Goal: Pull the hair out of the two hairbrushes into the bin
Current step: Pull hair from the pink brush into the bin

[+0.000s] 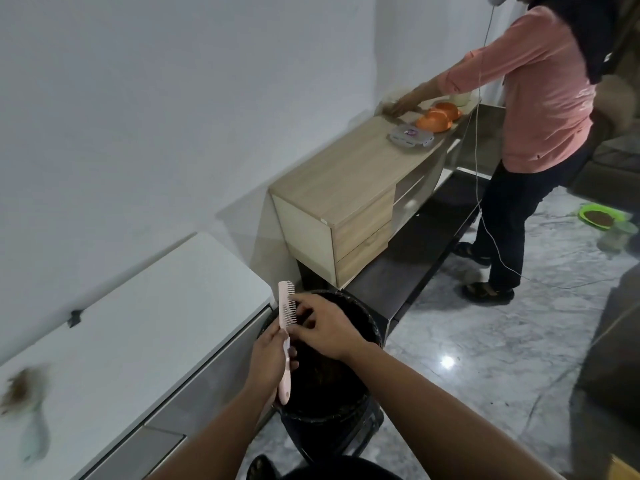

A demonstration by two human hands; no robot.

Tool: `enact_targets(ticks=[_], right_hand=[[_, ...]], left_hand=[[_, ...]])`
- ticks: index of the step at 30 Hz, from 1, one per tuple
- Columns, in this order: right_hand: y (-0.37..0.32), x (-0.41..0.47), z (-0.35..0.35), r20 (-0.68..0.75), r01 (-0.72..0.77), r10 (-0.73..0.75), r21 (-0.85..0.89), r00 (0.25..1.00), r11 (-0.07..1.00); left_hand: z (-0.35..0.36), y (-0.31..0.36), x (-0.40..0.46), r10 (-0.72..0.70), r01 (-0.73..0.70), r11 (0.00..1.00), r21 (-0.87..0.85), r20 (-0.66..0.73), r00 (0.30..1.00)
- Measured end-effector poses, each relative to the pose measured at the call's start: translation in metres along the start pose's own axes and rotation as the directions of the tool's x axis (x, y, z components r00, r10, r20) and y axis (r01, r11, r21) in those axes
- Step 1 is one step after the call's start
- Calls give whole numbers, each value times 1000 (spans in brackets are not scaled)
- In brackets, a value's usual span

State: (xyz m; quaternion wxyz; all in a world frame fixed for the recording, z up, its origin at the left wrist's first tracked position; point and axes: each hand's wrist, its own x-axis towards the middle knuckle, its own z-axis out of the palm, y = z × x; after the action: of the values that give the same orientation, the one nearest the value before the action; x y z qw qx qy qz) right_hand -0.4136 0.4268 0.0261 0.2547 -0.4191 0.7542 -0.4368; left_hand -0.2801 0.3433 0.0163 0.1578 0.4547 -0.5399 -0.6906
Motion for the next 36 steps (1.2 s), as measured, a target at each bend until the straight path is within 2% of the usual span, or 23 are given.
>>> enact_targets(ticks=[3, 5, 8, 11, 13, 14, 16, 18, 20, 22, 24, 26, 28, 30, 33, 34, 36], right_hand=[[9, -3, 8, -103, 151, -159, -82, 982, 985], [16, -8, 10, -153, 166, -180, -100, 972, 981], [21, -13, 8, -108, 159, -178, -164, 978, 973], [27, -19, 8, -33, 106, -115, -215, 993, 971], [29, -20, 8, -86, -31, 21, -120, 996, 992], [30, -18, 5, -130, -156, 151, -24, 980, 988], [39, -13, -2, -202, -395, 417, 140, 886, 908], [57, -12, -11, -188, -533, 547, 122, 816, 837], [70, -15, -14, -94, -596, 594, 12, 799, 803], [68, -15, -6, -7, -557, 558, 44, 830, 829], [48, -16, 5, 31, -444, 444, 140, 895, 885], [34, -18, 13, -21, -330, 338, 167, 941, 929], [34, -20, 14, -137, -271, 294, 165, 946, 949], [40, -17, 9, -167, -257, 261, 41, 951, 965], [48, -16, 9, -92, -274, 260, -228, 961, 934], [54, -15, 10, -99, -343, 329, -249, 939, 906], [72, -20, 6, -128, -531, 517, -275, 847, 802]], left_hand=[[4, 6, -5, 14, -11, 999, -48, 58, 998], [3, 9, -7, 41, -39, 999, -24, 87, 995], [3, 4, -8, 71, -76, 996, 47, 100, 992], [4, -3, -7, 128, -143, 966, 216, 82, 988], [1, -7, -4, 132, -144, 948, 283, 60, 989], [0, -10, -2, 117, -124, 952, 280, 43, 992], [-8, -15, -1, 74, -70, 962, 263, -3, 997], [-17, -22, 0, 27, -16, 967, 255, -41, 999], [-23, -26, -1, -12, 27, 964, 266, -58, 998], [-23, -27, -3, -45, 52, 960, 275, -32, 998], [-17, -23, -10, -75, 59, 960, 274, 45, 996], [-12, -20, -19, -103, 63, 967, 246, 156, 982], [-13, -19, -25, -131, 84, 976, 203, 233, 964], [-20, -20, -28, -162, 106, 972, 210, 271, 949], [-29, -29, -31, -186, 119, 965, 234, 290, 939], [-31, -32, -32, -176, 113, 969, 220, 292, 940], [-34, -32, -34, -139, 108, 987, 121, 291, 946]])
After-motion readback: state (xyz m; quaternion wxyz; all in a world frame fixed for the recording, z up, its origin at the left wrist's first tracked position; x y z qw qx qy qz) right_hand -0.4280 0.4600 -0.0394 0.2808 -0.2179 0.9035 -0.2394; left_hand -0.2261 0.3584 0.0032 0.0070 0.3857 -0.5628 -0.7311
